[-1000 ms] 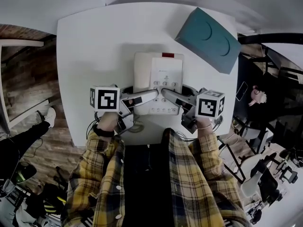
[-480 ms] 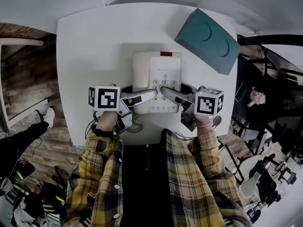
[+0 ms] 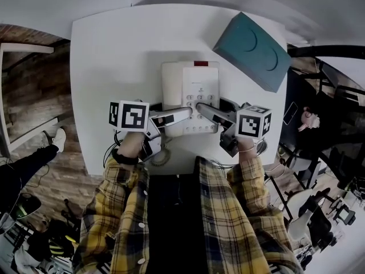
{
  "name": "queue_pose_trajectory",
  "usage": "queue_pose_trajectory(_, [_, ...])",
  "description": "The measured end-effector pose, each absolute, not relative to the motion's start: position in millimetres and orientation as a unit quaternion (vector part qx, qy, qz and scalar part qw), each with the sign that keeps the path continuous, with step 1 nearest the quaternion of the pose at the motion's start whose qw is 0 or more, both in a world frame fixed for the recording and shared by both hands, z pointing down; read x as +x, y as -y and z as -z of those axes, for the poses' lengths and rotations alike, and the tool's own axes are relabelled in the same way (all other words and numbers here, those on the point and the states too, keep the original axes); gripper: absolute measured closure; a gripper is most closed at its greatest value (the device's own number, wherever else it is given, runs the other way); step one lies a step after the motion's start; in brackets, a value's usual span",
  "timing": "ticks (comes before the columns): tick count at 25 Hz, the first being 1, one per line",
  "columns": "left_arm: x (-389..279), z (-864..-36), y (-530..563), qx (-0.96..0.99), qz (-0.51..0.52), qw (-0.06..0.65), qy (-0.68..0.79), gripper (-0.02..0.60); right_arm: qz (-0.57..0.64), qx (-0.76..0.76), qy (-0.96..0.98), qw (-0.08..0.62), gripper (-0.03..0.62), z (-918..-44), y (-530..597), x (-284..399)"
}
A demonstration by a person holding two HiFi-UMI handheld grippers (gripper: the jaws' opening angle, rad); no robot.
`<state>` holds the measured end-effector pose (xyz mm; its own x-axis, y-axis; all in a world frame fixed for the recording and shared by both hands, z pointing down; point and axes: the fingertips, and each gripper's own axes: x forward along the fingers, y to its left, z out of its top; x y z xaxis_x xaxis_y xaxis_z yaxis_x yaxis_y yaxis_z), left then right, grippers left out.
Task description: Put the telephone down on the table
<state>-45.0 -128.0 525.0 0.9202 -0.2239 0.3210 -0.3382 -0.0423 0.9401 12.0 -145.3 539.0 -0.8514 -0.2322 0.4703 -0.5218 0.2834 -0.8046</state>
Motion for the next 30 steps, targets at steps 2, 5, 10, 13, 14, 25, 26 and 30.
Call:
queue_pose_trajectory(2, [-43.4,-524.7,126.5,0.720,-0.042,0.664,0.196,0.147,-0.546,0.240,0.791,0.135,0.304,-539.2,145.0,14.3])
queue_pose_trajectory(5, [-42.2,-525.6,124.9,0.727,-0.054,0.656,0.194,0.147,-0.526,0.252,0.797,0.156,0.304,-542.5,145.1,17.8])
queue_pose_trajectory(10, [-44.2,-527.4,124.4,0.734,-0.071,0.647,0.193,0.147,-0.508,0.257,0.800,0.191,0.304,-549.0,146.2,18.5])
queue_pose_trajectory(13, [-43.8,-527.0,125.2,0.733,-0.072,0.647,0.195,0.147,-0.509,0.261,0.799,0.186,0.304,-548.0,146.7,18.8])
queue_pose_trajectory(14, [-43.6,-527.1,125.4,0.734,-0.075,0.646,0.196,0.147,-0.507,0.263,0.800,0.185,0.304,-548.0,146.9,19.1])
queue_pose_trajectory(25, [-47.2,-529.3,124.5,0.731,-0.100,0.638,0.218,0.146,-0.491,0.283,0.803,0.183,0.304,-548.6,145.1,19.3])
queue_pose_trajectory(26, [-47.5,-529.3,124.5,0.730,-0.101,0.638,0.221,0.146,-0.490,0.285,0.803,0.182,0.304,-548.3,144.7,19.3])
queue_pose_trajectory(30, [-48.5,-530.4,124.2,0.726,-0.107,0.639,0.232,0.146,-0.490,0.289,0.802,0.182,0.304,-548.7,143.7,19.4])
